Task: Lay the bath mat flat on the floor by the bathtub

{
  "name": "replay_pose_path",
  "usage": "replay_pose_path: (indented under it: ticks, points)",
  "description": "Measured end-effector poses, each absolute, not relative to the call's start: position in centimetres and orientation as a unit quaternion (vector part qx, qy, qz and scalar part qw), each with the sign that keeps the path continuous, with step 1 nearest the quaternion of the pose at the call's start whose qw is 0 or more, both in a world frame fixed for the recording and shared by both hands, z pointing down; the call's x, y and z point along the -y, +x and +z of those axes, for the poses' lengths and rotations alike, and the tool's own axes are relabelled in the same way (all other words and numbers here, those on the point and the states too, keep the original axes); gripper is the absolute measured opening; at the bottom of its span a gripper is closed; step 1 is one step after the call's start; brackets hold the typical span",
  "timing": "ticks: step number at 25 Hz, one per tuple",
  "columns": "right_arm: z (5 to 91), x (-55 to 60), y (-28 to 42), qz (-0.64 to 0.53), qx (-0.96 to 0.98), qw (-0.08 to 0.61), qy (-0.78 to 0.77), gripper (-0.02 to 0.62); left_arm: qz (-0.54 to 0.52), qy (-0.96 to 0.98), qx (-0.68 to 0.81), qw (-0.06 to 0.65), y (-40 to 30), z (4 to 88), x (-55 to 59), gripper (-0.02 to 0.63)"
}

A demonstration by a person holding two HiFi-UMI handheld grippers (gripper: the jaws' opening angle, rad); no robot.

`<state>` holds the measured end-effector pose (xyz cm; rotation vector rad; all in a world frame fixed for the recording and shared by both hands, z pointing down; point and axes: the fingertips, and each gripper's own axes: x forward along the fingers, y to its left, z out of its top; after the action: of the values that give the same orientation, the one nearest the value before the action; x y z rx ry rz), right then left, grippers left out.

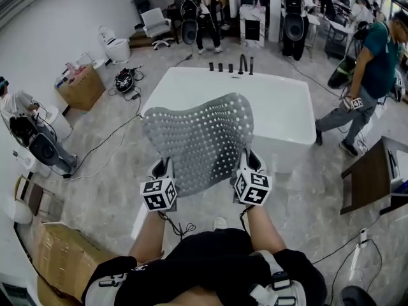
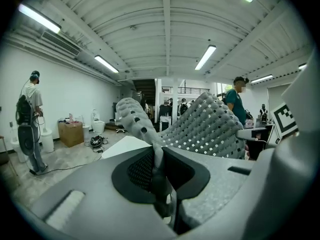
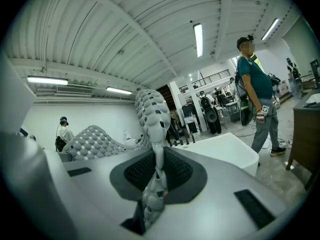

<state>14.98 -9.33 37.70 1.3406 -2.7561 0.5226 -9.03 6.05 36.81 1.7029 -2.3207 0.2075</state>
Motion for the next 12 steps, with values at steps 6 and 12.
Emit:
replay_pose_path:
  ticks: [6, 12]
  points:
    - [38.3, 15.3, 12.9, 0.176, 0.881, 0.025, 0.438, 0.032, 0.062, 0.585, 0.793, 0.157, -12.2, 37.5, 0.5, 0.043]
    - [38.4, 20.4, 11.3, 0.179, 0.877, 0.030, 0.445, 0.032, 0.069, 0.599, 0.783, 0.153, -13.9, 37.6, 6.0, 0.041]
